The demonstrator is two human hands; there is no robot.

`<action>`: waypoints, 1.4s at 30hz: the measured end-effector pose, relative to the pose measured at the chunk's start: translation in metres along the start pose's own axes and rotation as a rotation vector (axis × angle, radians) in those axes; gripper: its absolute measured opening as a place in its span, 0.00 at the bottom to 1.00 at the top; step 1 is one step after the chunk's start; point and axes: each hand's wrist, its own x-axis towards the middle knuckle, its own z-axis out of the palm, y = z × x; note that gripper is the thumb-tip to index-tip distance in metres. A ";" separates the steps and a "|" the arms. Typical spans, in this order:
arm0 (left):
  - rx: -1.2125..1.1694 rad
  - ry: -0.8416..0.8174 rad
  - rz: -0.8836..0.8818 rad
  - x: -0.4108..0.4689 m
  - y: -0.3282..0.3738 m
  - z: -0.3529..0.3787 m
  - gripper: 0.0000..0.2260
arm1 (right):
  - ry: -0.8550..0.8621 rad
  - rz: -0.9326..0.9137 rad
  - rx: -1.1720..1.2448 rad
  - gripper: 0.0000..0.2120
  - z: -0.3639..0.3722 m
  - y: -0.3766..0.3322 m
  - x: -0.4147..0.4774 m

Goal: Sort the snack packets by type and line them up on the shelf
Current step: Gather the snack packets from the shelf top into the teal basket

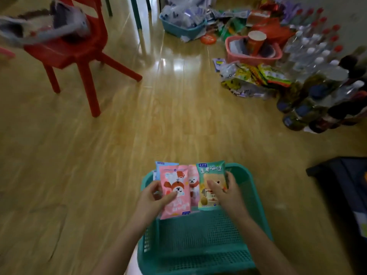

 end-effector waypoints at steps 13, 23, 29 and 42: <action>0.003 -0.304 -0.045 -0.006 -0.109 0.058 0.12 | 0.144 -0.006 0.117 0.12 -0.047 0.102 0.018; 0.459 -0.524 0.053 0.032 -0.147 0.080 0.12 | 0.127 0.042 -0.109 0.15 -0.072 0.134 0.027; 0.807 -0.682 0.146 0.062 -0.160 0.079 0.18 | 0.069 0.055 -0.317 0.26 -0.075 0.141 0.034; 1.434 -0.463 0.540 0.035 -0.200 0.049 0.40 | 0.086 0.185 -0.330 0.28 -0.053 0.172 0.081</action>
